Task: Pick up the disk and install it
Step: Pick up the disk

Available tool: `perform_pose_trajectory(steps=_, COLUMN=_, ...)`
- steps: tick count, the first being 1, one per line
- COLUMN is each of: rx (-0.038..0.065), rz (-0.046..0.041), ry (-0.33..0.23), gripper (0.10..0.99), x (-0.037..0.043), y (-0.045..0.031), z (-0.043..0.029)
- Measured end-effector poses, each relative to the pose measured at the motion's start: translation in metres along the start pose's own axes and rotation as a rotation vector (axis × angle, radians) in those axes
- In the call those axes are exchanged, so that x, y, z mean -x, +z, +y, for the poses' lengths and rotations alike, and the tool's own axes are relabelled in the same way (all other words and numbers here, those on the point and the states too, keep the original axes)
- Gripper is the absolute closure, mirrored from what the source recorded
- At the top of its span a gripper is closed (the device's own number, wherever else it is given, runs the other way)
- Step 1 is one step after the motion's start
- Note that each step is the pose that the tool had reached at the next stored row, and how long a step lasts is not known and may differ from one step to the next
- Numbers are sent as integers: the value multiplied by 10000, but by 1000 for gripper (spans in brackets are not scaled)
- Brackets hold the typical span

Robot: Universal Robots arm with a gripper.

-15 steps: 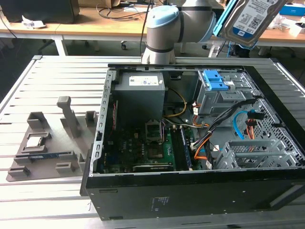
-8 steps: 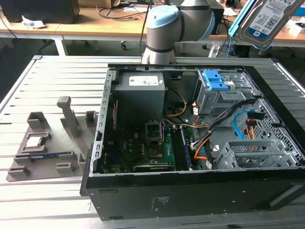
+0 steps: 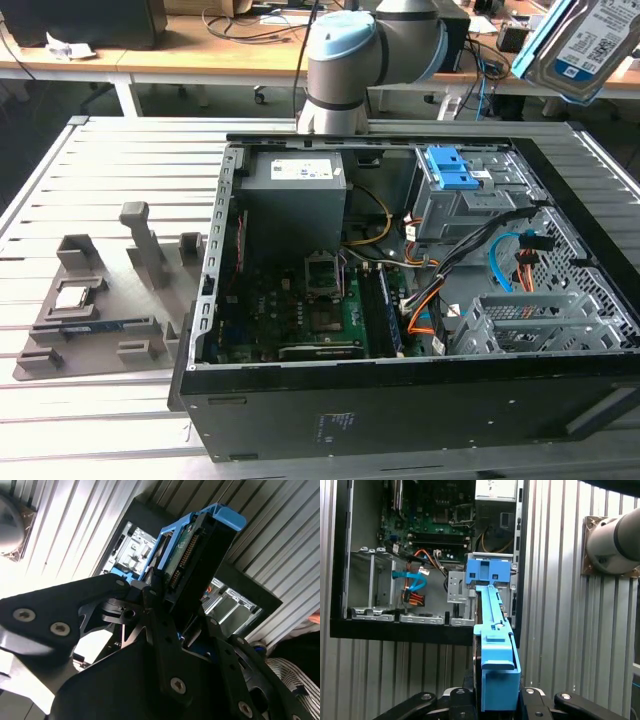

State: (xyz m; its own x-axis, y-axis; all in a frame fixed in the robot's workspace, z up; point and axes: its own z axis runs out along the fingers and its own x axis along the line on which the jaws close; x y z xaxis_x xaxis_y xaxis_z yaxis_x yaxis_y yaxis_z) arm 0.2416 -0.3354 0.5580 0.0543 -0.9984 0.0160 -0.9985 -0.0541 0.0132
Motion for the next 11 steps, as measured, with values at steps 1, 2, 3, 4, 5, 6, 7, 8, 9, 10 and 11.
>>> perform_pose_trajectory(steps=1, rx=0, rz=1, ry=-1, gripper=722, x=-3, y=-1, z=-62)
perform_pose_trajectory(steps=2, rx=0, rz=1, ry=0, gripper=722, x=-5, y=-2, z=-99)
perform_pose_trajectory(steps=3, rx=0, rz=0, ry=0, gripper=722, x=-7, y=-2, z=-130)
perform_pose_trajectory(steps=4, rx=1, rz=2, ry=0, gripper=722, x=-10, y=-3, z=-192)
perform_pose_trajectory(steps=5, rx=0, rz=1, ry=0, gripper=722, x=-13, y=-3, z=-248)
perform_pose_trajectory(steps=6, rx=0, rz=0, ry=0, gripper=722, x=-17, y=-4, z=-319)
perform_pose_trajectory(steps=7, rx=0, rz=1, ry=0, gripper=722, x=-19, y=-5, z=-358)
perform_pose_trajectory(steps=8, rx=0, rz=1, ry=0, gripper=722, x=-21, y=-5, z=-380)
perform_pose_trajectory(steps=9, rx=0, rz=1, ry=0, gripper=722, x=-21, y=-5, z=-396)
perform_pose_trajectory(steps=10, rx=1, rz=0, ry=0, gripper=722, x=-21, y=-5, z=-399)
perform_pose_trajectory(steps=11, rx=1, rz=1, ry=1, gripper=722, x=-21, y=-5, z=-399)
